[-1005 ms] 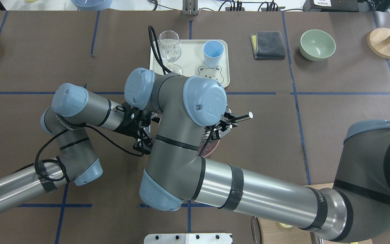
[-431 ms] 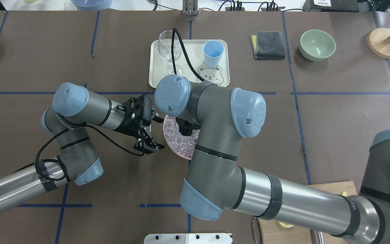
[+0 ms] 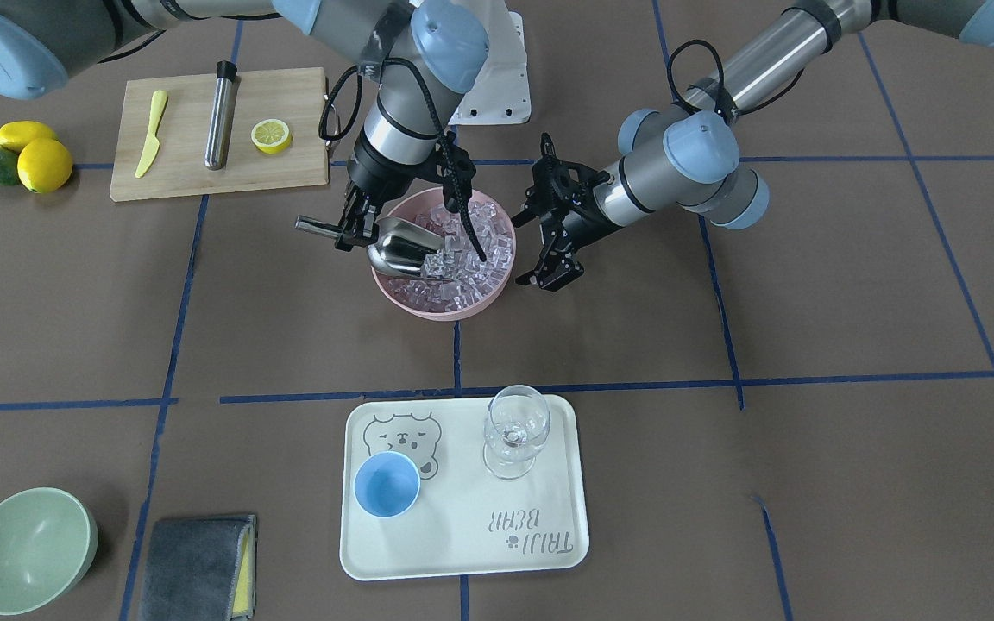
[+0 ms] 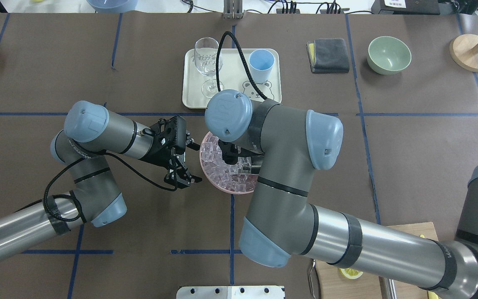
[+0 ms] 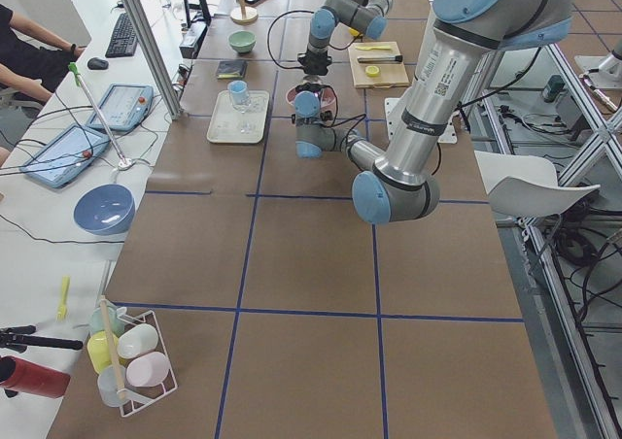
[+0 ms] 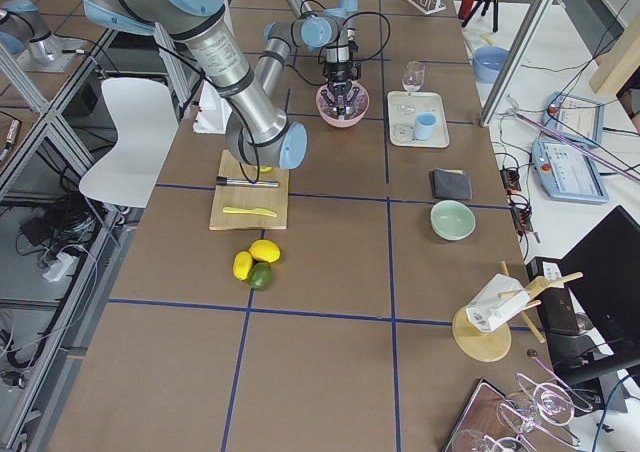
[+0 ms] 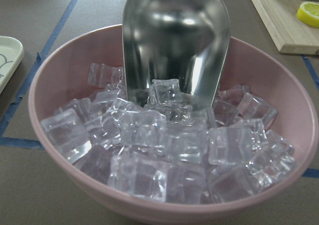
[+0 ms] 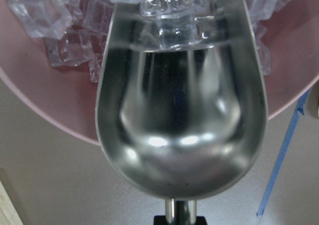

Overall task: Put ice in cup with scoop
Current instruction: 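Tilt the bowl with the left gripper while the right scoops ice cubes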

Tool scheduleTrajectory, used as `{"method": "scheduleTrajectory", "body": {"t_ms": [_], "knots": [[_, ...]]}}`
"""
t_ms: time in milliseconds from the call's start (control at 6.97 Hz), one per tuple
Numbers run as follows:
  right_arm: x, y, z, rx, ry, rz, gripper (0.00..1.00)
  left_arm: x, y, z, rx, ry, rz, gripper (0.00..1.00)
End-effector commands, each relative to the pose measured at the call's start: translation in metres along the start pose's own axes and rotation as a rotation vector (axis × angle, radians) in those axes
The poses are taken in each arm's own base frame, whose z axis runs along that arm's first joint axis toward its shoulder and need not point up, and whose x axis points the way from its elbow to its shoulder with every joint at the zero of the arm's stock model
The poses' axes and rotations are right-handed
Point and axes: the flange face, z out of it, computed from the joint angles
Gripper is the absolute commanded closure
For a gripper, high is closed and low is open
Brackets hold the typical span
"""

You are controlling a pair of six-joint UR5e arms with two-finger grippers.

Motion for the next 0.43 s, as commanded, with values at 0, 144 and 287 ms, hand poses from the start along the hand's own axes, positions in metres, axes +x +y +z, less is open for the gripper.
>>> {"method": "scheduleTrajectory", "body": {"t_ms": [0,144,287], "knots": [[0.0049,0.0355,0.0126,0.140,-0.023,0.031,1.00,-0.0001,0.0001,0.0001,-0.001,0.000,-0.002,0.00],[0.0074,0.0362,0.0085,0.188,-0.023,0.032,1.00,-0.0001,0.0001,0.0001,-0.001,0.000,-0.002,0.00],[0.0095,0.0355,0.0045,0.223,-0.027,0.035,1.00,-0.0001,0.0001,0.0001,-0.001,0.000,-0.002,0.00]]}}
